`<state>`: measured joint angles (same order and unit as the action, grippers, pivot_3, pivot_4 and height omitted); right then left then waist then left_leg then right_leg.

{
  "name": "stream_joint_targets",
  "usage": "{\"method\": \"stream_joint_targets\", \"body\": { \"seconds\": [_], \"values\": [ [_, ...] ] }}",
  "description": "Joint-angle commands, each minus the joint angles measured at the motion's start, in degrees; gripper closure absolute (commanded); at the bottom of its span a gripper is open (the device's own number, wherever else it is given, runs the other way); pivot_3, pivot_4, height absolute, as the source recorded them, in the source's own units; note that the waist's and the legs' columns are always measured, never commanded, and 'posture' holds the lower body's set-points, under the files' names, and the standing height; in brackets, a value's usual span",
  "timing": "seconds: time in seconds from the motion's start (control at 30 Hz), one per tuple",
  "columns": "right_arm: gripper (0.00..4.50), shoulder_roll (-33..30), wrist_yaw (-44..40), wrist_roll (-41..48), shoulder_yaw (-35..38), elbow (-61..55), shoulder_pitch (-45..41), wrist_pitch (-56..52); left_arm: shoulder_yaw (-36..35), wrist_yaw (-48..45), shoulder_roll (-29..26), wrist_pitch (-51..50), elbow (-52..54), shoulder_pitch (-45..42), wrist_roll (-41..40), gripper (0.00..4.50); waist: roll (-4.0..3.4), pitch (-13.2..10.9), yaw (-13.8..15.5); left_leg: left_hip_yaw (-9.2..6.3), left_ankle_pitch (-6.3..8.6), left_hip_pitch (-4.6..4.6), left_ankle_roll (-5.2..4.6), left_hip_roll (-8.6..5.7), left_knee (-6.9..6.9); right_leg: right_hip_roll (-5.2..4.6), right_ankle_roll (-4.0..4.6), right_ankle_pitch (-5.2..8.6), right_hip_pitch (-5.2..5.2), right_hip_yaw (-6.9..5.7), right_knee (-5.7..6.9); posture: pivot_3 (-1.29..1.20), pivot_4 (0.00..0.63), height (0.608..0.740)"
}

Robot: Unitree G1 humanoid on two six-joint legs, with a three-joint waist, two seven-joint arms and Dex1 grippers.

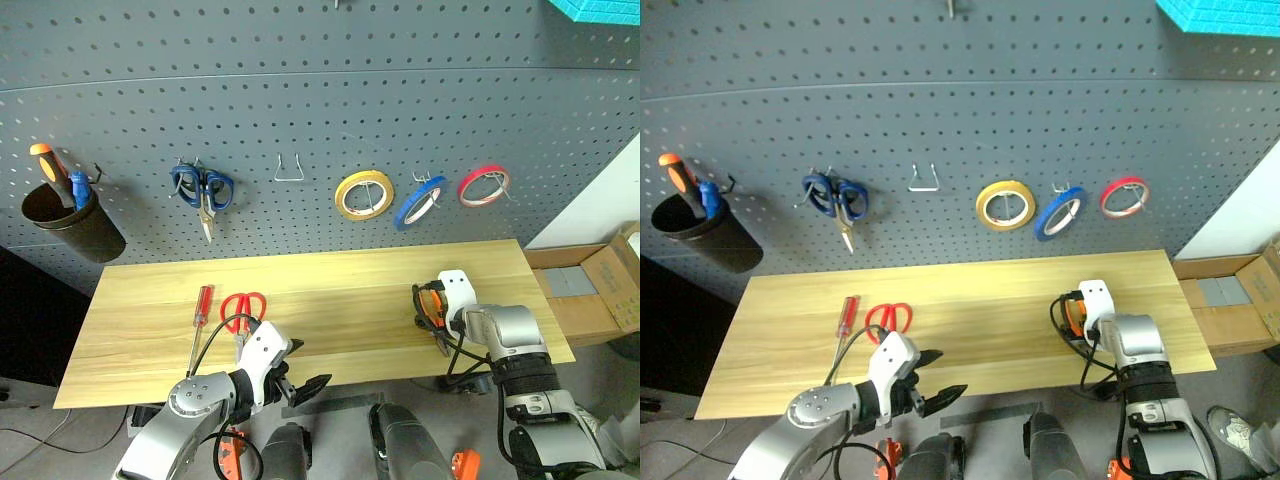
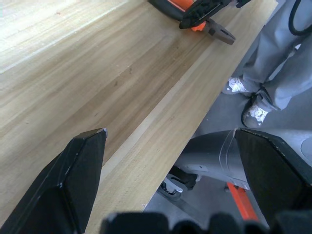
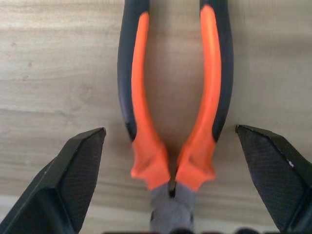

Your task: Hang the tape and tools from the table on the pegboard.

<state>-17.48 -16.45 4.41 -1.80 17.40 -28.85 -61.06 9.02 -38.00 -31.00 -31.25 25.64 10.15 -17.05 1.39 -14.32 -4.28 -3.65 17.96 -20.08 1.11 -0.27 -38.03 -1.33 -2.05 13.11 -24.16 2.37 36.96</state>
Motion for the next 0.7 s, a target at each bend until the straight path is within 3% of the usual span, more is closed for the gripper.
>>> {"method": "stream_joint_targets", "body": {
  "seconds": [0.03, 0.13, 0.23, 0.4, 0.47, 0.53, 0.6, 0.7],
  "values": [
    [0.05, -1.37, -1.66, -1.72, -2.6, 6.32, -0.37, 3.14, -0.86, 0.71, 0.33, -0.99, 4.0, 1.3, -1.51, 0.0, 0.21, -0.12, 0.07, 0.0, 0.0, 0.03, 0.0, 0.0, 0.0, 0.0, 0.0, 0.0, 0.03, 0.0, 0.0, 0.03, 0.292, 0.74],
    [0.05, -1.74, -2.47, -1.89, -2.88, 10.22, -2.24, 3.79, -0.8, 1.24, 0.49, -1.98, 5.13, 1.68, -2.06, 0.0, 0.33, -0.19, 0.38, 0.01, 0.0, 0.07, 0.0, 0.01, -0.03, 0.01, -0.02, 0.01, 0.06, 0.01, -0.01, 0.03, 0.287, 0.74],
    [0.63, -1.0, -2.84, -0.25, -0.75, 11.86, -3.87, 0.35, -0.94, 2.08, 1.38, -2.63, 5.11, 1.41, -2.64, 0.0, 0.34, -0.19, 0.78, 0.01, -0.01, 0.09, 0.01, 0.01, -0.05, 0.02, -0.04, -0.01, 0.08, 0.02, 0.0, 0.03, 0.279, 0.74],
    [2.08, -0.91, -3.02, -0.24, -0.54, 11.62, -4.67, -0.91, -0.2, 2.7, 2.32, -3.11, 5.35, 0.84, -2.48, 0.0, 0.38, -0.17, 1.04, -0.07, -0.01, 0.07, 0.02, 0.06, -0.03, 0.04, -0.02, -0.01, 0.07, -0.01, -0.01, 0.03, 0.262, 0.74],
    [2.09, -0.82, -3.3, -0.01, -0.49, 10.7, -4.79, -1.11, 0.2, 2.79, 2.63, -2.84, 5.04, 0.47, -2.33, 0.0, 0.39, -0.16, 1.04, -0.08, -0.01, 0.07, 0.02, 0.06, -0.02, 0.03, -0.02, -0.01, 0.07, 0.0, -0.01, 0.03, 0.254, 0.74],
    [2.09, -2.43, -7.43, -0.81, -4.96, 5.82, -3.92, 2.78, 0.4, 2.8, 2.92, -2.14, 5.06, 0.06, -2.11, 0.0, 0.38, -0.16, 1.09, -0.1, -0.01, 0.04, 0.02, 0.06, -0.02, 0.03, -0.01, -0.01, 0.06, -0.01, -0.02, 0.03, 0.247, 0.74],
    [2.09, -5.0, -12.15, -1.13, -9.67, -2.11, -2.06, 6.84, -0.84, 3.33, 3.57, -2.5, 5.99, 0.43, -3.18, 0.0, 0.34, -0.18, 1.08, -0.11, -0.01, -0.07, 0.02, 0.05, -0.01, 0.03, -0.02, -0.01, -0.03, -0.03, -0.03, 0.03, 0.243, 0.74],
    [2.09, -6.94, -15.73, 0.48, -10.68, -13.71, 0.77, 11.54, -4.42, 4.38, 4.39, -2.95, 8.71, 2.97, -5.78, 0.0, 0.27, -0.21, 1.05, -0.14, -0.01, -0.56, 0.04, 0.04, -0.02, -0.07, -0.02, -0.02, -0.51, -0.05, 0.02, 0.04, 0.231, 0.74]
  ]
}}
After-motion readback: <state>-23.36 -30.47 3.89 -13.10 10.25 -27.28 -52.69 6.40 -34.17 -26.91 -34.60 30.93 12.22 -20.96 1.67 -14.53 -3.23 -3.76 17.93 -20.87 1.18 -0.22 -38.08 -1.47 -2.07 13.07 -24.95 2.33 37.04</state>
